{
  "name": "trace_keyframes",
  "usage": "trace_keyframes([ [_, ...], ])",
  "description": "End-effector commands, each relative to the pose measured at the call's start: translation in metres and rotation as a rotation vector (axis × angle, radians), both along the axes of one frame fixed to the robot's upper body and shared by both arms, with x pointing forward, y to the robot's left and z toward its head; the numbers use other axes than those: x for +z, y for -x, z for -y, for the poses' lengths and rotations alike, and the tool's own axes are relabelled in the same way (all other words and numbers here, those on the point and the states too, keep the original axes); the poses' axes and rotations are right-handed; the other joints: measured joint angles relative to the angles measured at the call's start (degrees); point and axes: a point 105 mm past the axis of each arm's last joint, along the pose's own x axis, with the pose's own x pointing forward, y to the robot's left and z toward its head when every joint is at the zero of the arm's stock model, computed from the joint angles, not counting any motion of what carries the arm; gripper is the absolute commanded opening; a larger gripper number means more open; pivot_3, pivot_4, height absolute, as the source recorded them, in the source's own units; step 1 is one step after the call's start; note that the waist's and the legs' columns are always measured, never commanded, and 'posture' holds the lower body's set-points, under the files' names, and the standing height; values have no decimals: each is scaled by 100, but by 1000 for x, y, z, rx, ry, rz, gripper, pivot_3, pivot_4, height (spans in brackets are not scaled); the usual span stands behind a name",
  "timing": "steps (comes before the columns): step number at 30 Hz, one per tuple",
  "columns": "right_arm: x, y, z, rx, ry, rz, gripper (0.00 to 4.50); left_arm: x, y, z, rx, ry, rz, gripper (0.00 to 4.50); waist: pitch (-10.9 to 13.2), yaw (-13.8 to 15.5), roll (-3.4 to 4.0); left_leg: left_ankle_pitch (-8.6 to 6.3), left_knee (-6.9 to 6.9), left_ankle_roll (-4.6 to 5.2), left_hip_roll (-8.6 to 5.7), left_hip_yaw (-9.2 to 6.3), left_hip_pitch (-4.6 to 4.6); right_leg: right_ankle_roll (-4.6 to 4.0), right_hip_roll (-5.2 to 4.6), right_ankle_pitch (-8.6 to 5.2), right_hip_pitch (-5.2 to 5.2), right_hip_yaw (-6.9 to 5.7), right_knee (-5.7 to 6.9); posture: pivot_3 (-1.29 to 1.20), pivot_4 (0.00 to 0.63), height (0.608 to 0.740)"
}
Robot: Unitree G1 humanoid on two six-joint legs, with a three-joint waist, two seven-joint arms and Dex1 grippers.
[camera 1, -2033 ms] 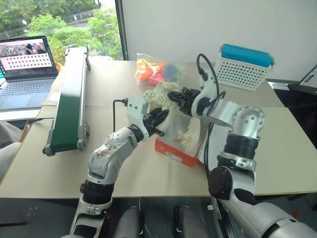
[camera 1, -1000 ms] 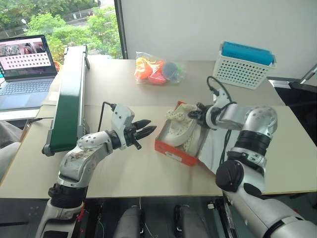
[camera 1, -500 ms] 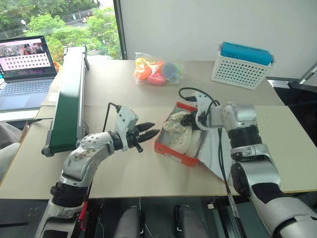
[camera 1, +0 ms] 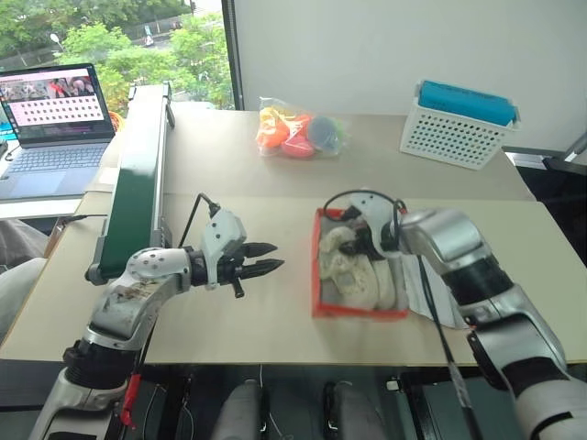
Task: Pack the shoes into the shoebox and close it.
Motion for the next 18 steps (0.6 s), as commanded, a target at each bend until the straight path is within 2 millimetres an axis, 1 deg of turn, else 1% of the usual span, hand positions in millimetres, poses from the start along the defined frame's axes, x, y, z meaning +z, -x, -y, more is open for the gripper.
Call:
trace_keyframes([
  [1, -20, 39, -14, 139, 2, -153, 1182, 10, 10, 9, -58, 8, 45, 1609, -1, -1, -2, 0, 1, 0, 1, 0, 0, 0, 0, 0, 1, 0, 0, 0, 150, 699],
  [3, -22, 34, -14, 98, -3, -161, 1182, 8, 14, 11, -79, -8, 50, 1609, -3, -3, -4, 0, 2, -1, 3, 0, 2, -1, 1, 1, 1, 0, 2, 0, 150, 699],
  [6, -27, 17, -11, -6, -9, -159, 1182, 7, 16, 13, -92, -15, 53, 1609, -13, -19, -15, 1, 3, -3, 5, 1, 7, -3, 4, 2, 5, 0, 3, 0, 150, 699],
  [8, -30, 2, -6, -89, -17, -153, 1182, 7, 15, 14, -94, -21, 58, 1609, -18, -41, -22, 2, 3, -4, 7, 0, 14, -4, 8, 2, 11, 0, 3, 0, 150, 699],
  [11, -35, -12, 3, -168, 13, -129, 1182, 7, 13, 15, -92, -21, 61, 1609, -24, -68, -29, 3, 3, -5, 7, 0, 21, -5, 8, 3, 22, 0, 2, 0, 150, 699],
  [13, -39, -17, 4, -191, 18, -124, 1182, 8, 12, 16, -87, -18, 65, 1609, -25, -83, -31, 2, 2, -5, 7, -1, 51, -5, 9, 2, 55, -2, -4, 0, 150, 699],
  [15, -42, -19, 1, -198, 22, -111, 1182, 9, 11, 17, -85, -17, 68, 1609, -31, -110, -34, -1, -7, -3, 9, -2, 103, 5, 8, -6, 104, -5, -19, 0, 150, 699],
  [16, -43, -20, 1, -206, 20, -106, 1535, 8, 11, 17, -83, -17, 68, 1631, -38, -119, -38, -2, -9, -3, 11, -4, 113, 26, 8, -21, 112, -5, -22, 0, 150, 699],
  [17, -42, -21, 0, -210, 14, -90, 1897, 8, 11, 16, -81, -19, 69, 1642, -41, -121, -38, -2, -10, -4, 13, -6, 118, 29, 8, -26, 116, -5, -22, 0, 150, 699],
  [18, -40, -23, -1, -216, -1, -76, 2116, 8, 10, 16, -79, -21, 70, 1642, -44, -121, -36, -2, -10, -4, 13, -7, 122, 28, 8, -28, 119, -5, -22, 0, 150, 699],
])
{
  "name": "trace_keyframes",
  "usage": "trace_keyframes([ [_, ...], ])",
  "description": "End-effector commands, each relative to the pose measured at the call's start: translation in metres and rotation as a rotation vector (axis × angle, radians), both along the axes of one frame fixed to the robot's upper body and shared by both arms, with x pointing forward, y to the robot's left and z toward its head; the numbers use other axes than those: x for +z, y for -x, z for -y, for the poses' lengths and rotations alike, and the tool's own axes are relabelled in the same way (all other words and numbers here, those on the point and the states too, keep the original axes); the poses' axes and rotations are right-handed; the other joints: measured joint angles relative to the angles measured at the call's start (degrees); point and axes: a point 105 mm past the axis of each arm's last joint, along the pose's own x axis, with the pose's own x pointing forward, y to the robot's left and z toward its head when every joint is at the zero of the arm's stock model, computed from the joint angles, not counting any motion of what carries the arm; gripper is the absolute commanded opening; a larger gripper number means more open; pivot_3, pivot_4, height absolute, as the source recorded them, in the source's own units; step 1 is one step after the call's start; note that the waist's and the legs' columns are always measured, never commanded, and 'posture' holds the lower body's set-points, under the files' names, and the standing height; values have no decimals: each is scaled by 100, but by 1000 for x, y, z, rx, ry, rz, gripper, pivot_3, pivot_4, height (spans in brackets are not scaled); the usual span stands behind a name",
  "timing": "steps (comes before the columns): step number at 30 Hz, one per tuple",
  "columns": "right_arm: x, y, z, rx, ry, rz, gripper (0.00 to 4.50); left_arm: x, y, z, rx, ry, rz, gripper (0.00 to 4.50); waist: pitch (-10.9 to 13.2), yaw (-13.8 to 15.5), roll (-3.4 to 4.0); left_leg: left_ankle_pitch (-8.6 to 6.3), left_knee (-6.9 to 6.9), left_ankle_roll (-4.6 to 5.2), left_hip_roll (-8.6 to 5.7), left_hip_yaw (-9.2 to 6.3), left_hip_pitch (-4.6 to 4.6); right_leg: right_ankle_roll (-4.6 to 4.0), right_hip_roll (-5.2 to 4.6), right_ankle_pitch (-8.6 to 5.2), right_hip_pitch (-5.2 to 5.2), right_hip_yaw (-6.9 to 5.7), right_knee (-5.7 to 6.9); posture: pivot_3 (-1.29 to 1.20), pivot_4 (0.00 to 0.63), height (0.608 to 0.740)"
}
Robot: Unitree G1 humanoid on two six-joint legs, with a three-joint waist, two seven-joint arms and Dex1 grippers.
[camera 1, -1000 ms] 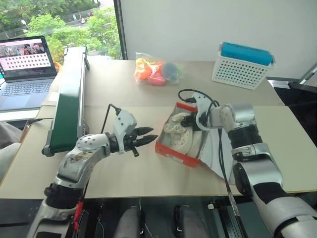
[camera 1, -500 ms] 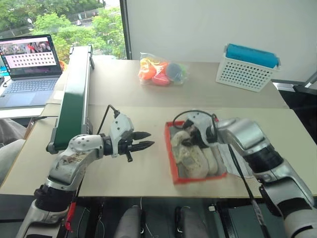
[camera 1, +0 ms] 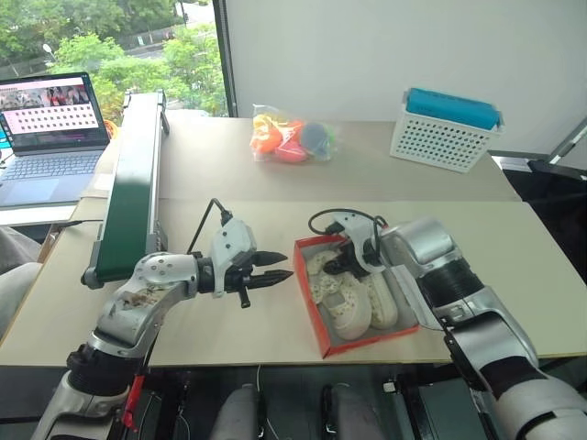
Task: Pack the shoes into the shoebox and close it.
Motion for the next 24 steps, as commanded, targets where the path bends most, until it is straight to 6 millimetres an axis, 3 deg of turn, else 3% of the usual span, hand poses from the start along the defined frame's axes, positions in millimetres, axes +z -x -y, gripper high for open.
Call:
trace_keyframes([
  [1, -8, -11, 19, -108, 50, 60, 2446, 11, -1, 4, -13, 4, 65, 1642, -5, 0, 4, 0, 0, 0, 0, 0, 1, 0, 0, 0, 0, 1, 1, 0, 150, 699],
  [4, 6, -16, 12, -101, 26, 120, 3452, 11, -2, 3, -8, 4, 66, 1642, -7, 1, 7, 1, -1, -2, -1, 0, -1, -17, -1, 10, -5, 4, 4, 0, 150, 699],
  [7, 33, -22, 9, -94, 26, 204, 4413, 11, -3, 3, -11, 2, 66, 1642, -5, 8, 9, 1, -2, -2, -3, 1, -17, -39, -3, 22, -19, 5, 5, 0, 150, 699],
  [14, 112, -18, 23, -126, -43, 354, 4413, 10, -4, 6, -26, -1, 64, 1642, 18, 25, 47, 5, 1, -4, -14, 6, -106, -38, -10, 23, -106, 5, 23, 0, 150, 699],
  [21, 149, 1, 39, -190, -121, 390, 4413, 10, -7, 11, -50, 5, 68, 1642, 18, 2, 47, 7, 4, -4, -15, 11, -132, -38, -10, 25, -138, 6, 36, 0, 150, 699],
  [24, 159, 21, 40, -141, -226, 412, 4413, 11, -7, 12, -57, 6, 70, 1642, 18, 9, 48, 7, 5, -4, -13, 9, -131, -39, -9, 25, -139, 5, 40, 0, 150, 699],
])
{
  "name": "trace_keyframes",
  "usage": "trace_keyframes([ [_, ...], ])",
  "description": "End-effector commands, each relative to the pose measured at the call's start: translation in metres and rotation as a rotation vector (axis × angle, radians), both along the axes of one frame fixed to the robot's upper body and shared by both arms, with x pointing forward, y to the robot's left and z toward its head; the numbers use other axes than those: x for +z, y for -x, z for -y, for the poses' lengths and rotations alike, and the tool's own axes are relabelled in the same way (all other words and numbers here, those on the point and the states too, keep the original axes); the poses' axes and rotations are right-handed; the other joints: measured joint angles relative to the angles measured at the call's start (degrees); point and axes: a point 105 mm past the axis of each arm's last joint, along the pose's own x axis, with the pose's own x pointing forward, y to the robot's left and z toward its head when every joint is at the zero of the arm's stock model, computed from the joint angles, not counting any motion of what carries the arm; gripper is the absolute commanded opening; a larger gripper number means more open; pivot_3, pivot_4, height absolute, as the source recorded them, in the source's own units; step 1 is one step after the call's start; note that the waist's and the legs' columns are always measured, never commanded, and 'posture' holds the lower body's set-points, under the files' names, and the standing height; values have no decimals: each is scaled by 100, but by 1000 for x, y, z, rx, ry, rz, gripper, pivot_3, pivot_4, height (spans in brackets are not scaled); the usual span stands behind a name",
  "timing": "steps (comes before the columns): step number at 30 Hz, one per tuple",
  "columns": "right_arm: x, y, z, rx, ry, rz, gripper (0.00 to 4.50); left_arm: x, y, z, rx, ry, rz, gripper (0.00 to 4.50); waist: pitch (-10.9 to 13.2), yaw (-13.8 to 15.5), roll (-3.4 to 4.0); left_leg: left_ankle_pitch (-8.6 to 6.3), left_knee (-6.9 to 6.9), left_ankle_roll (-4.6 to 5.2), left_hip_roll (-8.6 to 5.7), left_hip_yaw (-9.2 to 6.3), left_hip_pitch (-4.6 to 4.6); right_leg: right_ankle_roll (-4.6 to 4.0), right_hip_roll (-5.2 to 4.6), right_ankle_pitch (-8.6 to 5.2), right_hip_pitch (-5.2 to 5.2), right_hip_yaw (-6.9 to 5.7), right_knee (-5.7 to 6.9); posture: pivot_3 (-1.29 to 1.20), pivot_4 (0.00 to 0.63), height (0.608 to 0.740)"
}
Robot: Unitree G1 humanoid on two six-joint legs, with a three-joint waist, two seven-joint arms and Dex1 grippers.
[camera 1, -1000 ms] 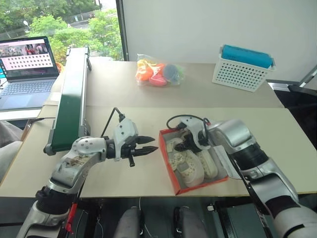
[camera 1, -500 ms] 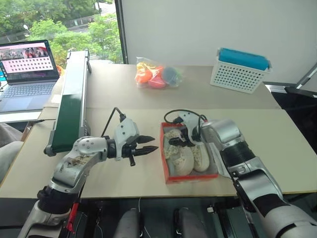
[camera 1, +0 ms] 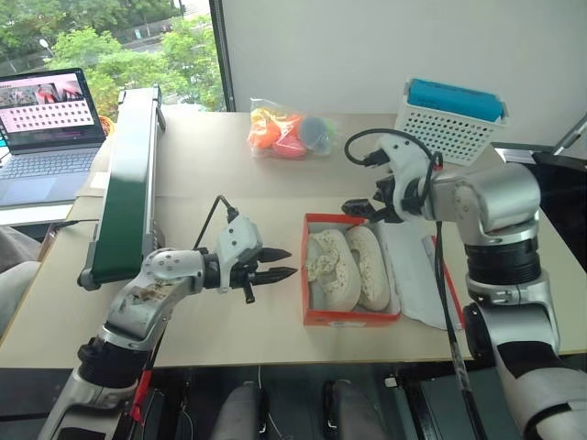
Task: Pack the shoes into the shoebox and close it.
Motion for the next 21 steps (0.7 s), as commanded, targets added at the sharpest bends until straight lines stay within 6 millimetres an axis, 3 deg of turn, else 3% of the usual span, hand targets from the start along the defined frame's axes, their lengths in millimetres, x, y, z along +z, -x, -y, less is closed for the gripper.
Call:
trace_keyframes([
  [1, 27, 27, 1, 91, -104, 109, 3905, 11, 0, 3, -27, 11, 52, 1642, 0, 6, 0, 0, 0, 0, 0, -1, 0, 0, 1, 0, 0, -1, 0, 0, 150, 699],
  [3, 27, 46, 3, 168, -96, 135, 3338, 10, 0, 3, -30, 10, 52, 1642, 0, 18, 0, -2, -1, 3, 0, -5, -2, 3, 1, -2, 3, -5, -5, 0, 150, 699],
  [8, 10, 134, 23, 460, 74, 72, 1735, 8, 0, 6, -53, 13, 43, 1642, 8, 164, 8, -10, 6, 17, -10, -10, -21, 12, -12, -4, 3, -12, -24, 0, 150, 699],
  [11, -8, 173, 34, 517, 126, -22, 538, 7, -1, 9, -64, 17, 38, 1642, 6, 139, 5, -15, 11, 24, -7, -6, -11, 16, -14, -3, 15, -7, -31, 0, 150, 699],
  [13, -19, 190, 41, 512, 122, -79, 66, 6, -1, 10, -71, 17, 36, 1642, 3, 136, 0, -15, 10, 23, 1, -7, 4, 16, -9, -4, 33, -10, -35, 0, 150, 699],
  [17, -58, 197, 63, 302, 52, -212, 66, 7, -2, 11, -84, 20, 31, 1642, -5, 163, -9, -16, 9, 21, 12, -15, 59, 56, 2, -32, 96, -12, -50, 0, 150, 699],
  [21, -110, 188, 93, -49, -39, -317, 66, 6, -1, 13, -97, 15, 26, 1642, -16, 170, -16, -17, -4, 18, 16, -21, 79, 49, 7, -29, 124, -15, -90, 0, 150, 699],
])
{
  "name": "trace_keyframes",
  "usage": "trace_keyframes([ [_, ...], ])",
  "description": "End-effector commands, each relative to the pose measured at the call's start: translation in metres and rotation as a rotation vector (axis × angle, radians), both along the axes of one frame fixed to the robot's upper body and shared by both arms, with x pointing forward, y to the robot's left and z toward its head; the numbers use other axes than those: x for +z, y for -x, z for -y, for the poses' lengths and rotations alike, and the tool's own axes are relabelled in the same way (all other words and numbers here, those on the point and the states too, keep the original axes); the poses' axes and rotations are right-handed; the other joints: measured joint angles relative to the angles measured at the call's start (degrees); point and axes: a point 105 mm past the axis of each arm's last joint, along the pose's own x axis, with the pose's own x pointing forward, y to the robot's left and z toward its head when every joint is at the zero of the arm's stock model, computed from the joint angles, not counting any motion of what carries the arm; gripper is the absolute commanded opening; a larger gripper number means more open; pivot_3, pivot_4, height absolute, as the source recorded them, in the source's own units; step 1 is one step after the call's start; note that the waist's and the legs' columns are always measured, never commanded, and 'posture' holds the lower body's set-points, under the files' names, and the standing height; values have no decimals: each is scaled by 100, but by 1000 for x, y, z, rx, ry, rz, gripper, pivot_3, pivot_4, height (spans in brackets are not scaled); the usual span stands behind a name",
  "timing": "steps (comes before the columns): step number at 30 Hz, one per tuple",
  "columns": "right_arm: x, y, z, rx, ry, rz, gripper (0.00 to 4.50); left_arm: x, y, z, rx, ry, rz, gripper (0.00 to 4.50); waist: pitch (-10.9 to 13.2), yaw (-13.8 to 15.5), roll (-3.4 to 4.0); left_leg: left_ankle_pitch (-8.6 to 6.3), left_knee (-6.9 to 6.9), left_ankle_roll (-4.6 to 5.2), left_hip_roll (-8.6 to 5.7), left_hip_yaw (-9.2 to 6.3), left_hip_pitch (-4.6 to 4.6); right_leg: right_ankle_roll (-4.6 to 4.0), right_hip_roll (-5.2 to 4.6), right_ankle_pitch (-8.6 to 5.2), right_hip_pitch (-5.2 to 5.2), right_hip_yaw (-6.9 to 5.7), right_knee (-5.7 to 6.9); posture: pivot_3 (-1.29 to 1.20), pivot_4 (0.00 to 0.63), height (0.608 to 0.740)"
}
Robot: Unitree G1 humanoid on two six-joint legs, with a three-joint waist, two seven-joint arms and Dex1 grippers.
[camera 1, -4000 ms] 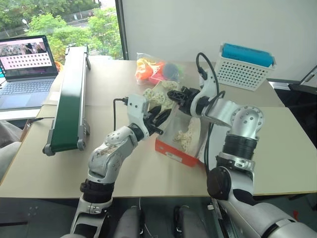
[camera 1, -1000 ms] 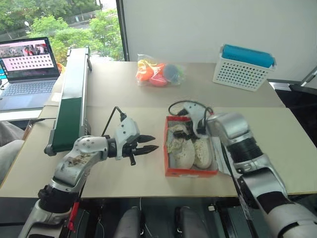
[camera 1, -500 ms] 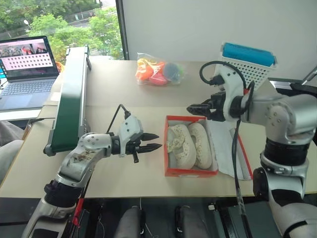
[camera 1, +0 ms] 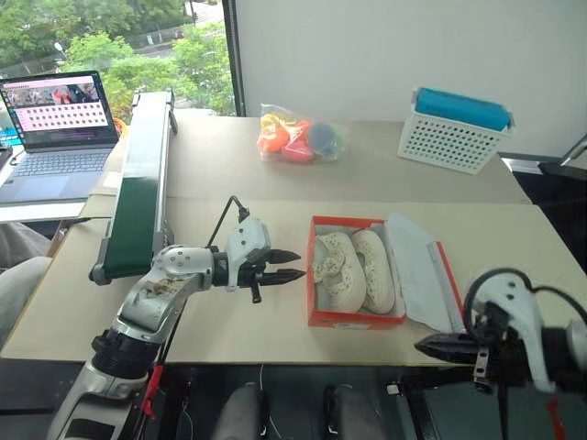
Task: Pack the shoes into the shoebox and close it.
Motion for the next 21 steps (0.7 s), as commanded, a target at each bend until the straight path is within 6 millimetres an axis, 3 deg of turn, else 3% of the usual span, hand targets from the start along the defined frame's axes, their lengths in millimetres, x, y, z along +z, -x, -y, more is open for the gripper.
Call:
trace_keyframes([
  [1, -40, -10, 34, -341, 49, -71, 66, 9, 1, 4, -30, 15, 39, 1642, -4, 1, 12, -1, 2, 0, -2, 3, -3, 0, -2, 0, -4, 3, 1, 0, 150, 699],
  [7, -84, 8, 48, -501, 164, -206, 66, 10, 0, 4, -36, 16, 36, 1642, -5, 14, 16, -2, -3, 3, -10, 11, -12, -30, -7, 21, -17, 13, 5, 0, 150, 699],
  [14, -101, -17, 58, -725, 97, -192, 66, 11, 0, 6, -38, 20, 36, 1642, -13, -24, 30, -1, -1, 2, -4, 8, -5, -5, 2, 1, -15, 16, 3, 0, 150, 699],
  [21, -97, -51, 63, -904, 27, -126, 66, 11, -1, 7, -32, 21, 36, 1642, -13, -30, 35, -1, -4, 3, -6, 10, -13, -17, 6, 13, -23, 18, 8, 0, 150, 699],
])
